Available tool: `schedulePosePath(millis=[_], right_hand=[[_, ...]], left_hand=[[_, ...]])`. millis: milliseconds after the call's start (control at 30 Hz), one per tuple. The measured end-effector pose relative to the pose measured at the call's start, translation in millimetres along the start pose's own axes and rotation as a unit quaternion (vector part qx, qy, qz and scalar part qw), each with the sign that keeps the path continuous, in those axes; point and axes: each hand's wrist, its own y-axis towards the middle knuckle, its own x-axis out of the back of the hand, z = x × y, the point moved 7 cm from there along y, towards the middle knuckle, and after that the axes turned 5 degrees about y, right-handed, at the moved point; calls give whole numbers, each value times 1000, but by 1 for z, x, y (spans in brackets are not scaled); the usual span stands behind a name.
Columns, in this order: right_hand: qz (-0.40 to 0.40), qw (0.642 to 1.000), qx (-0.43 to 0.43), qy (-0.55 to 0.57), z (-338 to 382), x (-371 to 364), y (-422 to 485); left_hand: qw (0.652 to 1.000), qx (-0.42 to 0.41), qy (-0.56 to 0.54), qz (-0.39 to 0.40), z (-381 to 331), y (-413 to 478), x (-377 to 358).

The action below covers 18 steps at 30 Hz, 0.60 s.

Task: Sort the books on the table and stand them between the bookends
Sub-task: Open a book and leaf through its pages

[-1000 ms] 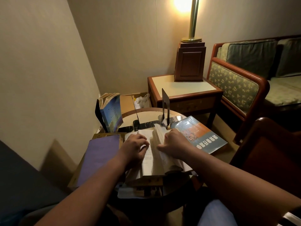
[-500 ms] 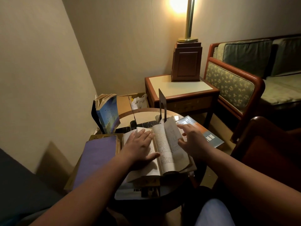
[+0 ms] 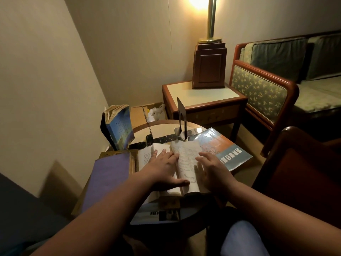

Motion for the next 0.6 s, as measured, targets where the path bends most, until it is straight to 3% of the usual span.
schedulePosePath(millis=[167,300,600], right_hand=[[29,998,42,43,11,-12,-17],[162,986,-8,35,7,-27,-40],[260,966,-4,1,8,-29,-54]], left_hand=[[1000,-19,17,0,0,2,-7],[1000,-18,0,9,4,3,-15],[999,-15,-40,-16,3,5,-24]])
